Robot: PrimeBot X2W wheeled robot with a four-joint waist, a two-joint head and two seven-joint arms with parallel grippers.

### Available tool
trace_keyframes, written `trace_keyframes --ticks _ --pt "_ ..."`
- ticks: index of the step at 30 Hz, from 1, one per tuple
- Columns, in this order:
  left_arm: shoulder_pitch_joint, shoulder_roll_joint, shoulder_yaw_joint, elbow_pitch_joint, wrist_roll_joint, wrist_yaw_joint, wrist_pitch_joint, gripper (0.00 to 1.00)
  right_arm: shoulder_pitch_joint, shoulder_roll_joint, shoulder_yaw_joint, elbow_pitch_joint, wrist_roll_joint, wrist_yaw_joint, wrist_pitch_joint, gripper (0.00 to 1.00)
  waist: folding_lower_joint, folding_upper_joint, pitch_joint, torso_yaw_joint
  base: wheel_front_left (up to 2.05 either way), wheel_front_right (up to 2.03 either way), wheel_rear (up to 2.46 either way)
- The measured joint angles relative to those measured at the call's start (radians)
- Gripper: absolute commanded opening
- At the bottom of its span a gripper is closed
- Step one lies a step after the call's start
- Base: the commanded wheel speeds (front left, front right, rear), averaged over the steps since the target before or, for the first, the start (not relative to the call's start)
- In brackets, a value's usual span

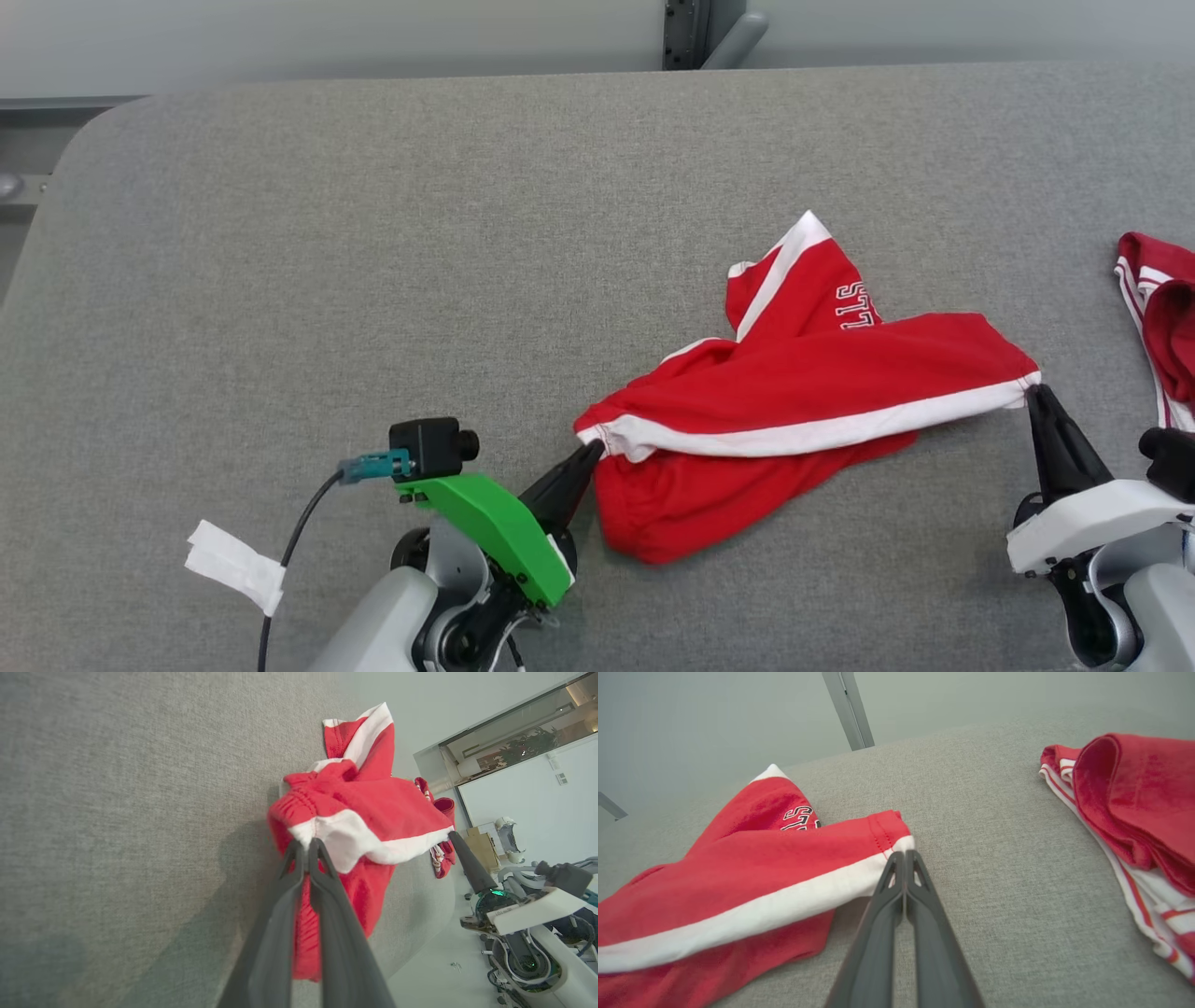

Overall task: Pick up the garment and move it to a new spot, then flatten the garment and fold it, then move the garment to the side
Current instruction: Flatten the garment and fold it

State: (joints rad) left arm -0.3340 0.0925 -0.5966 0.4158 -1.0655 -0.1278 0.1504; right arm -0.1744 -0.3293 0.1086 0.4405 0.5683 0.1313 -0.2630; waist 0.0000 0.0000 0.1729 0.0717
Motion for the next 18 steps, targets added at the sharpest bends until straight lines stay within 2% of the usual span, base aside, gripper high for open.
trace_keyframes --ticks 5,10,15,18 --pt "-0.011 0.052 -0.018 -0.1 -0.064 0.0 -0.056 0.0 -0.025 -0.014 -0.013 -0.047 0.073 0.0 0.0 0.0 0.0 0.0 -0.026 -0.003 0.0 0.0 0.0" --pt "-0.079 0.135 -0.037 -0.215 -0.114 0.0 -0.076 0.0 -0.084 -0.1 0.036 -0.099 0.188 0.0 0.006 0.0 0.0 0.0 -0.072 -0.011 0.0 0.0 0.0" --pt "-0.201 0.198 -0.042 -0.315 -0.161 0.0 -0.08 0.0 -0.193 -0.202 0.065 -0.181 0.344 0.0 0.116 0.0 0.0 0.0 -0.124 -0.023 0.0 0.0 0.0" --pt "-0.279 0.215 -0.044 -0.364 -0.223 0.0 -0.063 0.0 -0.262 -0.258 0.055 -0.221 0.421 0.0 0.194 0.0 0.0 0.0 -0.152 -0.031 0.0 0.0 0.0"
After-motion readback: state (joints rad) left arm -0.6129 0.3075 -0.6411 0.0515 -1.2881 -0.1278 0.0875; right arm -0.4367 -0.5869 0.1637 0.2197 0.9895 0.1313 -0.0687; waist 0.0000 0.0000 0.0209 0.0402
